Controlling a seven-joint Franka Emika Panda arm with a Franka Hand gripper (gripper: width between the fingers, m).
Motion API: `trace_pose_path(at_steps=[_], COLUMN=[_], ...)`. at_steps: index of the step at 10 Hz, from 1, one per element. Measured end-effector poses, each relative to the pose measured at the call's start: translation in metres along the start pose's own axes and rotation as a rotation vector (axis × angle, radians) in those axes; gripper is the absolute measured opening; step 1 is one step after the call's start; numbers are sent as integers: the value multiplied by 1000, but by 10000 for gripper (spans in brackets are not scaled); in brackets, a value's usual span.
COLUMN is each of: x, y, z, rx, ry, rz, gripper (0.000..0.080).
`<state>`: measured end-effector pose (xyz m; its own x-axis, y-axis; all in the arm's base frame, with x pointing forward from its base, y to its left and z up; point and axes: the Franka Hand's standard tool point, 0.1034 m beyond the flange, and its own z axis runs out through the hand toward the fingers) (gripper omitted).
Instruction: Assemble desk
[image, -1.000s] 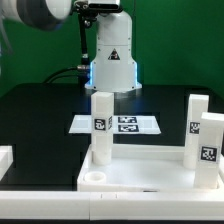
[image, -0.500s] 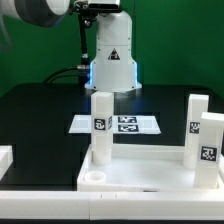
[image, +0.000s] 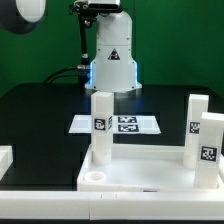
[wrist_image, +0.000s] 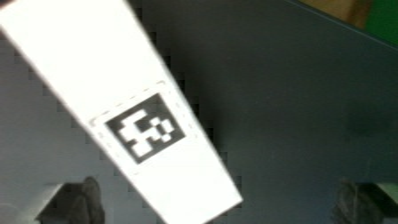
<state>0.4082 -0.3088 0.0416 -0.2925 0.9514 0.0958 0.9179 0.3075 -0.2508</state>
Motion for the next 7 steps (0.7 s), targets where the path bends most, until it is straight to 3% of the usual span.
trace_pose_path(at_steps=[2, 4, 7], x=[-1, -1, -3], y=[4, 9, 4], z=[6, 4, 21], rx=[14, 10, 34], ry=[5, 4, 17], rz=[-2, -1, 11], gripper=[648, 648, 648])
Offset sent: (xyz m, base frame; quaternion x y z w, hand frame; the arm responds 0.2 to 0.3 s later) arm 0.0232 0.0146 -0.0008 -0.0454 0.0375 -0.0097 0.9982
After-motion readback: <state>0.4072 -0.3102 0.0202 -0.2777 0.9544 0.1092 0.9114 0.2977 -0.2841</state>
